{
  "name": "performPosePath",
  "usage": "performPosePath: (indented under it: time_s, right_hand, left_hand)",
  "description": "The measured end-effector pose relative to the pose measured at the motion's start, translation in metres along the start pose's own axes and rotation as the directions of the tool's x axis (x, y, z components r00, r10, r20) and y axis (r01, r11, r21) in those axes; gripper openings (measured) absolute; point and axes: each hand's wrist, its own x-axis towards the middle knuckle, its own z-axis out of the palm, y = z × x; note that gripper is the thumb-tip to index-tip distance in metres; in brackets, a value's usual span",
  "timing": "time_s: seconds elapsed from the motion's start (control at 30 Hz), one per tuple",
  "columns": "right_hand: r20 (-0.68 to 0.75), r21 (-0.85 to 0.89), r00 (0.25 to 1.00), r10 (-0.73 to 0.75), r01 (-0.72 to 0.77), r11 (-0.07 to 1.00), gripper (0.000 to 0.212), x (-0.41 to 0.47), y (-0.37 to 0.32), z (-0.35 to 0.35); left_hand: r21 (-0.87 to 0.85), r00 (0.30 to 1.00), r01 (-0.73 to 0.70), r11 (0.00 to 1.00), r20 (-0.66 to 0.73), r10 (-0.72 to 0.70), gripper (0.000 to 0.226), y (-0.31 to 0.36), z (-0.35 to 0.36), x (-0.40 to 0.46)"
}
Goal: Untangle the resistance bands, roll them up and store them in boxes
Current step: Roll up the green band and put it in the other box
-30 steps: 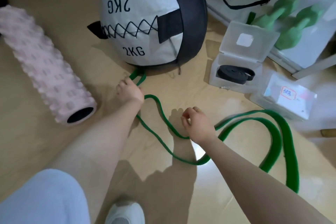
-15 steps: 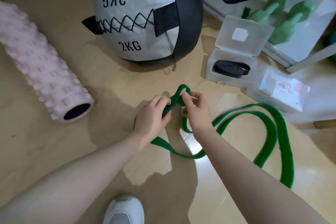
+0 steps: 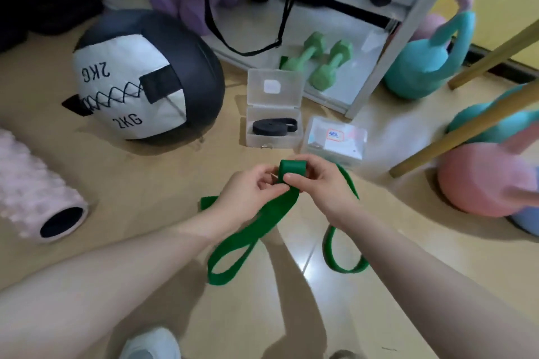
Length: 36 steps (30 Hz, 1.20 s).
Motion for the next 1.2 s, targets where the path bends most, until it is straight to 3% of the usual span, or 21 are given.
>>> performPosePath:
  time_s: [0.1, 0.23, 0.43, 0.63, 0.8, 0.9, 1.0, 1.13, 1.2]
  right_hand:
    - [-0.038, 0.081, 0.999, -0.014, 0.017, 0.997, 0.024, -0.016, 0.012, -0.016]
    - [-0.068, 0.123, 0.998, -0.001, 0.009, 0.992, 0.018, -0.028, 0.035, -0.019]
    - [0.026, 0.069, 0.999, 0.048, -0.05, 0.996, 0.018, -0.03, 0.055, -0.018]
    - [-0.014, 0.132, 0.994, 0.112, -0.109, 0.985, 0.019, -0.019, 0.061, -0.014]
    - [-0.072, 0.172, 0.989, 0.129, -0.115, 0.978, 0.02, -0.017, 0.07, -0.01]
    - [-0.024, 0.14, 0.99, 0.141, -0.136, 0.981, 0.017, -0.021, 0.076, -0.007]
    - [0.046, 0.14, 0.98, 0.195, -0.2, 0.97, 0.016, -0.023, 0.082, -0.001]
    - [0.101, 0.303, 0.961, 0.258, -0.276, 0.912, 0.014, -0.023, 0.084, 0.002]
    - [0.063, 0.335, 0.972, 0.226, -0.234, 0.913, 0.012, -0.022, 0.082, 0.004]
  left_hand:
    - [0.111, 0.997, -0.066, 0.992, 0.044, 0.061, 0.016, 0.008, 0.015, -0.002]
    - [0.022, 0.995, -0.032, 0.999, 0.099, 0.029, 0.006, -0.007, 0.035, -0.008]
    - [0.08, 0.993, 0.063, 0.995, 0.099, -0.071, 0.009, -0.038, 0.041, -0.018]
    - [0.133, 0.997, 0.055, 0.99, 0.044, -0.061, 0.021, -0.045, 0.046, -0.013]
    - [-0.038, 0.996, 0.081, 0.996, -0.022, -0.081, 0.023, -0.058, 0.055, -0.02]
    - [-0.136, 0.993, 0.109, 0.985, -0.029, -0.114, 0.021, -0.068, 0.054, -0.026]
    - [-0.05, 0.999, 0.044, 0.998, -0.023, -0.045, 0.03, -0.074, 0.053, -0.033]
    - [0.048, 0.996, -0.065, 0.997, -0.056, 0.067, 0.015, -0.077, 0.048, -0.034]
    - [-0.006, 0.992, -0.032, 0.999, -0.12, 0.031, 0.014, -0.072, 0.047, -0.032]
